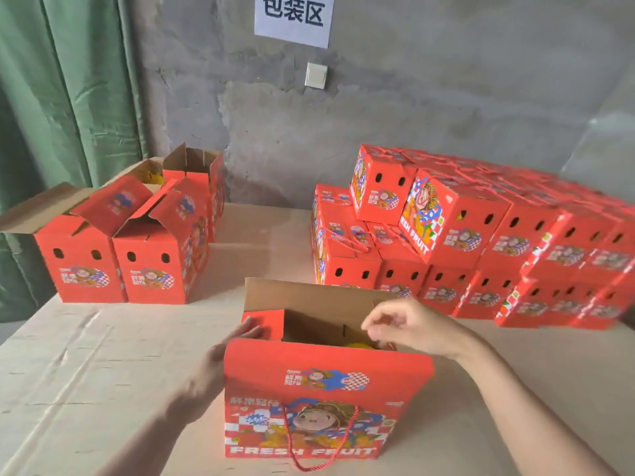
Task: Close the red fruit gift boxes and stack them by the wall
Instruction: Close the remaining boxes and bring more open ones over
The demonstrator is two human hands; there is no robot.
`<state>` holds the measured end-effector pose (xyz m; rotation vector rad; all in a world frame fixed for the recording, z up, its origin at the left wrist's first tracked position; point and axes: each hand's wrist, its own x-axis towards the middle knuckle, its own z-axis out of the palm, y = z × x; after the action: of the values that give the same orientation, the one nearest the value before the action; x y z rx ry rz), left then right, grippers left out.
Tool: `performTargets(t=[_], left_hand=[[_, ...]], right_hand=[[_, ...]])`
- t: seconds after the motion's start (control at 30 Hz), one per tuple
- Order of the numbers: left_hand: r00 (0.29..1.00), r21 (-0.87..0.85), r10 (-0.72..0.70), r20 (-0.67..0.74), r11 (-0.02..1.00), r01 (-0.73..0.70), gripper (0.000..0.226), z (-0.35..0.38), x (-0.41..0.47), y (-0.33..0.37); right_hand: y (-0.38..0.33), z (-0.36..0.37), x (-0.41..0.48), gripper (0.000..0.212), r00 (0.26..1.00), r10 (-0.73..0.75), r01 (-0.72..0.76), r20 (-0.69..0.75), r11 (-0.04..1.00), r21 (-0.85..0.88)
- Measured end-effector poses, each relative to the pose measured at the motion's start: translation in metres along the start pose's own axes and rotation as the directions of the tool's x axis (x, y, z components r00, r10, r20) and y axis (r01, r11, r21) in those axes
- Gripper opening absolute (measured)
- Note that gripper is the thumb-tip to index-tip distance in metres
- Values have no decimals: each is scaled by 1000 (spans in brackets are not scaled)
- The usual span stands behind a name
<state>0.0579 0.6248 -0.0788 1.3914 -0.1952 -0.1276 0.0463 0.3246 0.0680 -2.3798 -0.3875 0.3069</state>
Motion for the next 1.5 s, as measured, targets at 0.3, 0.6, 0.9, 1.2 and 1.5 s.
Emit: performTargets(t=[0.3, 0.6, 0.9, 1.2, 1.5], left_hand=[[989, -191, -107, -98, 978, 87, 41, 6, 2, -14], [986, -184, -102, -135, 980, 76, 39, 32, 2, -17], [982, -68, -20, -188, 998, 7, 42, 60, 8, -27], [977, -42, -113, -182, 993, 107, 43, 57, 7, -25], [925, -44, -43, -379, 999, 28, 49, 67, 8, -25]], right_hand=[[119, 21, -11, 51, 984, 125, -80, -128, 947, 312], [142, 30, 2, 23, 976, 171, -79, -134, 854, 514], [163, 16, -16, 33, 968, 233, -115, -92, 741, 662], [176, -6, -32, 74, 993, 66, -104, 97, 882, 460], [179, -7, -42, 112, 972, -109, -2, 207, 879, 476]])
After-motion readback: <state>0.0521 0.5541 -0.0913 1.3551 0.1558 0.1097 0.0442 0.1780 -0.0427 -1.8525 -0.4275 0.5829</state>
